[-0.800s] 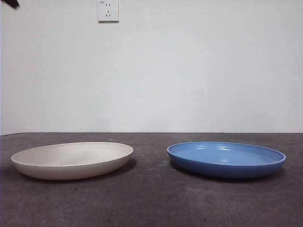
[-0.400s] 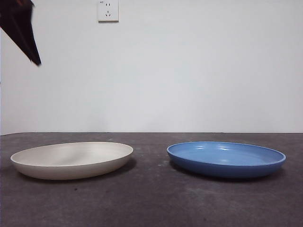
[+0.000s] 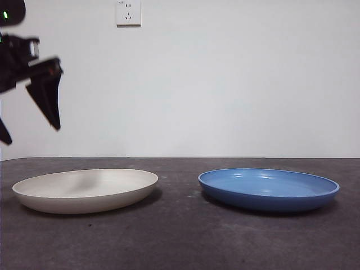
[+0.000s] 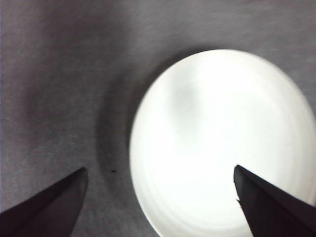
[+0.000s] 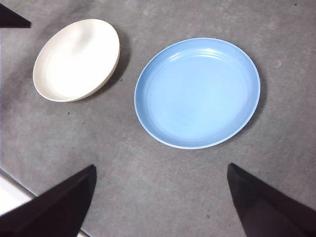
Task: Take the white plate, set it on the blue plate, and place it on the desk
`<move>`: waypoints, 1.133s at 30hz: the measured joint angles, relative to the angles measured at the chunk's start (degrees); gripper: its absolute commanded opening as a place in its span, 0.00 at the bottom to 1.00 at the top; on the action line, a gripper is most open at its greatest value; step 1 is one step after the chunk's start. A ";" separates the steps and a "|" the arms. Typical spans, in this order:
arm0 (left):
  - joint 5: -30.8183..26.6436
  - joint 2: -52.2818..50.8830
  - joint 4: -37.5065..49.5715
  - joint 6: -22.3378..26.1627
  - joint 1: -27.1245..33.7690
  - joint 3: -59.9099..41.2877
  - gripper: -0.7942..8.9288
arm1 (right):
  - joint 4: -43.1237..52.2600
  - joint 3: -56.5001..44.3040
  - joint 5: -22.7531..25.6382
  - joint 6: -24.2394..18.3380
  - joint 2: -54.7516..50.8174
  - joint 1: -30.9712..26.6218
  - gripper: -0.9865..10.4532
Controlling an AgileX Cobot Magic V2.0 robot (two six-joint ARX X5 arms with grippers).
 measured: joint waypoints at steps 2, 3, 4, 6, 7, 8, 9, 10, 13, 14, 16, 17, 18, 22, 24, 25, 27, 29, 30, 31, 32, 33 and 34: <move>-0.02 1.75 0.68 0.07 0.00 0.00 0.56 | 0.02 0.00 0.02 0.00 0.00 0.00 0.46; -0.04 2.58 0.92 0.13 -0.02 0.00 0.56 | 0.11 0.00 0.00 0.00 0.00 0.00 0.46; -0.09 3.37 1.22 0.17 -0.02 0.00 0.56 | 0.28 0.00 0.00 0.00 0.00 0.00 0.46; -1.07 4.81 1.90 0.20 -0.13 0.00 0.56 | 0.52 0.00 0.02 0.00 0.00 0.00 0.46; -1.60 5.51 2.25 0.22 -0.20 0.00 0.56 | 0.48 0.00 0.00 0.00 0.00 0.00 0.46; -1.86 5.95 2.45 0.22 -0.26 0.00 0.56 | 0.50 0.00 0.02 0.00 0.00 0.00 0.46; -2.25 6.60 2.54 0.22 -0.39 0.00 0.56 | 0.50 0.00 0.00 0.00 0.00 0.00 0.46; -2.38 7.17 2.62 0.22 -0.50 0.02 0.56 | 0.52 0.00 0.02 0.00 0.00 0.00 0.46; -2.62 8.68 3.13 0.22 -1.03 0.00 0.56 | 0.96 0.00 0.02 0.00 0.00 0.00 0.46; -2.82 9.05 3.28 0.22 -1.27 0.00 0.56 | 1.03 0.00 0.00 -0.02 0.00 0.00 0.46; -3.19 9.81 3.41 0.22 -1.84 0.02 0.56 | 1.05 0.00 0.00 0.00 0.00 0.00 0.46; -3.78 10.16 3.39 0.22 -2.08 0.02 0.56 | 1.09 0.00 0.00 0.00 0.00 0.00 0.46; -4.48 10.60 3.39 0.22 -2.38 0.02 0.56 | 1.20 0.00 0.02 0.00 0.00 0.00 0.46; -6.01 11.80 3.34 0.22 -3.02 0.02 0.55 | 1.31 0.00 0.02 0.00 0.00 0.00 0.46; -6.14 11.82 3.43 0.22 -3.17 0.02 0.48 | 1.31 0.00 0.02 0.00 0.00 0.00 0.46; -6.16 11.82 3.41 0.22 -3.23 0.02 0.44 | 1.29 0.00 0.02 0.00 0.00 0.00 0.46; -6.25 11.82 3.30 0.22 -3.28 0.02 0.37 | 1.29 0.00 0.00 0.00 0.00 0.00 0.46; -6.27 11.82 3.10 0.22 -3.28 0.02 0.31 | 1.29 0.00 0.00 0.00 0.00 0.00 0.46; -6.27 11.82 2.64 0.20 -3.28 0.02 0.28 | 1.29 0.00 0.00 0.00 0.00 0.00 0.46; -6.29 11.82 2.05 0.17 -3.26 0.02 0.25 | 1.29 0.00 0.02 0.00 0.00 0.00 0.46; -6.29 11.82 1.75 0.15 -3.28 0.02 0.23 | 1.29 0.00 0.00 0.00 0.00 0.00 0.46; -6.29 11.82 1.53 0.11 -3.28 0.02 0.21 | 1.29 0.00 0.00 0.00 0.00 0.00 0.46; -6.29 11.82 1.51 0.02 -3.28 0.02 0.19 | 1.29 0.00 0.00 0.00 0.00 0.00 0.46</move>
